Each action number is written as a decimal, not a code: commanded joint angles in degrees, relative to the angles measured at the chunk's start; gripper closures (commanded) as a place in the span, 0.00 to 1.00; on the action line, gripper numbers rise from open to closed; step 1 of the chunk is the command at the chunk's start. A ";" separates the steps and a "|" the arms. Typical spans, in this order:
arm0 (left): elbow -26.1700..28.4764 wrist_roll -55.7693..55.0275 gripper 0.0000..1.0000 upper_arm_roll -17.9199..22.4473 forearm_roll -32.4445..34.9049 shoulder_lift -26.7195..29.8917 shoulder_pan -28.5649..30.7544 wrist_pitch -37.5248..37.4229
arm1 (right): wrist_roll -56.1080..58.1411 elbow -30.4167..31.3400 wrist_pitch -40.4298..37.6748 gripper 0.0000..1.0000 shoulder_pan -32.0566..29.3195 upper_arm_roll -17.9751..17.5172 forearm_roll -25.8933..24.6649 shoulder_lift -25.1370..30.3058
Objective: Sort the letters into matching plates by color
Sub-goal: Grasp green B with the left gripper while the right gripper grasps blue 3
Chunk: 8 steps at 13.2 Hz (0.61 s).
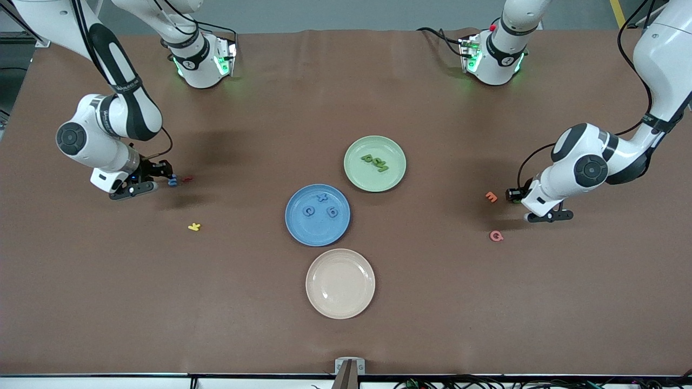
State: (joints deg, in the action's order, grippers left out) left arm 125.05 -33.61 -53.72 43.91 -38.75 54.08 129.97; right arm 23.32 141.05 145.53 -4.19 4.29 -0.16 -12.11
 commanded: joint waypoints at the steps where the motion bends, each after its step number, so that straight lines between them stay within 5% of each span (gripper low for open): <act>1: -0.42 0.12 0.53 -0.15 1.97 -0.97 0.23 0.29 | 0.06 0.80 2.48 0.40 -1.00 -0.95 -0.28 -1.16; 6: -0.77 0.12 0.96 -0.15 1.97 -0.98 0.06 0.29 | -0.38 0.80 3.70 0.43 -0.82 -1.13 -0.10 -2.65; 8: -1.30 0.04 1.00 -0.33 1.88 -0.54 0.15 0.29 | -1.25 0.80 3.71 0.43 -0.74 -1.21 -0.02 -2.74</act>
State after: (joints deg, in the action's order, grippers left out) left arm 124.60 -33.61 -53.77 44.42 -39.07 54.01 130.18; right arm 22.93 141.07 147.67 -4.19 3.99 -0.14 -14.93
